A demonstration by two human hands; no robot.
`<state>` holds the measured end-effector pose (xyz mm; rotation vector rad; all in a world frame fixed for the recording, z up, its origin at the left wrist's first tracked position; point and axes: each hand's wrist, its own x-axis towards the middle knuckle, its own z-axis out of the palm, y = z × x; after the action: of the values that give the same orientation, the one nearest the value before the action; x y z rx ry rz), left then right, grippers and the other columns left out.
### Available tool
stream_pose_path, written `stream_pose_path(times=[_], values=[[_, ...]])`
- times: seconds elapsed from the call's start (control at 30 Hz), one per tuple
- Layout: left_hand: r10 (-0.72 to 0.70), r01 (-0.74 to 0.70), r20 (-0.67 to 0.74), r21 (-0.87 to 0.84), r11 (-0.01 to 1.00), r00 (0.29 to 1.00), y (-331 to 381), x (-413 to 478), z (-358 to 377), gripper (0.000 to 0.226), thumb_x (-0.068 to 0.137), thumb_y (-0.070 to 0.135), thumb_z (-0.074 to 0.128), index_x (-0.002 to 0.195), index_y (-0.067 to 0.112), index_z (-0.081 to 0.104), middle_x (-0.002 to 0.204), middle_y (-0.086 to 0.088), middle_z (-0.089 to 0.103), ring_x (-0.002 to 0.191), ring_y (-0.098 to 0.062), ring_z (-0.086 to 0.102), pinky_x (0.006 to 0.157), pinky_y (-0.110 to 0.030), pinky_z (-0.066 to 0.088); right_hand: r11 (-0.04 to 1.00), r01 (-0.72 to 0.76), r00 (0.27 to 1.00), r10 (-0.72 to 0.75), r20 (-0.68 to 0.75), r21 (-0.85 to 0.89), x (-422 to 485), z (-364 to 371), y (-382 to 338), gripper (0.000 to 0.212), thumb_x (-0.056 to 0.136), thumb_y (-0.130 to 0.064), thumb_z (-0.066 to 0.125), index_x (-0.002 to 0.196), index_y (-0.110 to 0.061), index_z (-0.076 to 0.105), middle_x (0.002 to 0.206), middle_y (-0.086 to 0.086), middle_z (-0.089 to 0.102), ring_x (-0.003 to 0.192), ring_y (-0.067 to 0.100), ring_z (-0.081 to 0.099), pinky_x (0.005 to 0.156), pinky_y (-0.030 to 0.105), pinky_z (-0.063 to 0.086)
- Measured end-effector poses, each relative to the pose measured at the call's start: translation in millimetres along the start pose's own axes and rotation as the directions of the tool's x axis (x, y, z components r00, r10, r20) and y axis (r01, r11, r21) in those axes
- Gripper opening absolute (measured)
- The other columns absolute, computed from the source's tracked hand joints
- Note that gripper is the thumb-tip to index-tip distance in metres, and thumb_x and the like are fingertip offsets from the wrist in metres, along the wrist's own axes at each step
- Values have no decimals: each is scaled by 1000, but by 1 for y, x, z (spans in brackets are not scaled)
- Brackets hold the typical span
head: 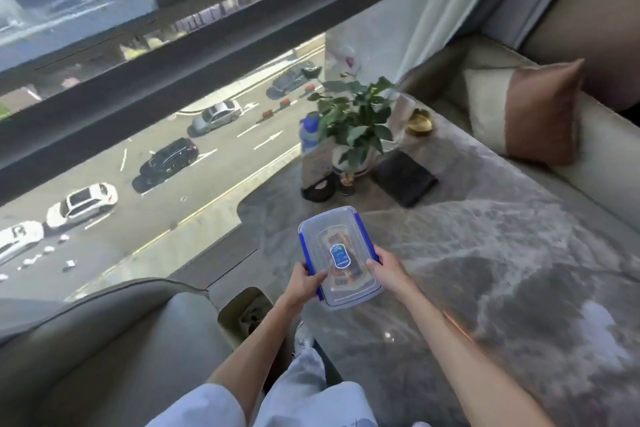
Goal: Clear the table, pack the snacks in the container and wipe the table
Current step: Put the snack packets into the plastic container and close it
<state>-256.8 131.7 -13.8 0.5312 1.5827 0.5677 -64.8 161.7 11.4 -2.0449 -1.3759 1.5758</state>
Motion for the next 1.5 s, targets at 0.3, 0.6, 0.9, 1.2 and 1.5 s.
stream_pose_path(times=[0.3, 0.6, 0.9, 1.2, 1.5], values=[[-18, 13, -52, -98, 995, 998, 26, 53, -80, 47, 91, 13, 63, 129, -4, 42, 126, -20, 61, 111, -33, 65, 91, -51, 55, 981, 53, 997, -41, 67, -189, 76, 61, -93, 46, 94, -6, 45, 139, -17, 50, 136, 6, 59, 125, 23, 53, 91, 20, 33], [-60, 40, -111, -174, 984, 992, 44, 82, -111, 47, 89, 12, 64, 127, -2, 40, 126, -19, 60, 112, -32, 63, 92, -52, 55, 970, 86, 990, -56, 133, -229, 122, 87, -130, 49, 96, -4, 42, 143, -17, 44, 144, 4, 52, 132, 21, 48, 99, 20, 32], [-74, 61, -104, -125, 990, 992, 49, 93, -117, 50, 88, 19, 67, 125, 3, 37, 127, -15, 57, 114, -28, 62, 94, -49, 55, 962, 106, 983, -63, 175, -250, 141, 83, -130, 47, 97, -2, 40, 141, -16, 45, 139, 8, 56, 126, 22, 51, 94, 19, 31], [-57, 40, -117, -143, 989, 992, 48, 88, -112, 58, 89, 24, 66, 132, 10, 30, 133, -13, 54, 114, -27, 62, 95, -48, 55, 992, 57, 989, -40, 143, -114, 137, 81, -123, 56, 100, -18, 45, 153, -21, 27, 153, 4, 40, 141, 22, 39, 114, 36, 31], [408, -188, -300, 559, 807, 862, 60, 86, -108, 73, 97, 38, 43, 155, 22, 2, 164, -5, -6, 152, -29, -8, 121, -53, 0, 824, -348, 930, 363, 57, 447, 98, 92, -96, 71, 96, -47, 48, 154, -22, 15, 159, 8, 27, 145, 31, 29, 118, 45, 27]])
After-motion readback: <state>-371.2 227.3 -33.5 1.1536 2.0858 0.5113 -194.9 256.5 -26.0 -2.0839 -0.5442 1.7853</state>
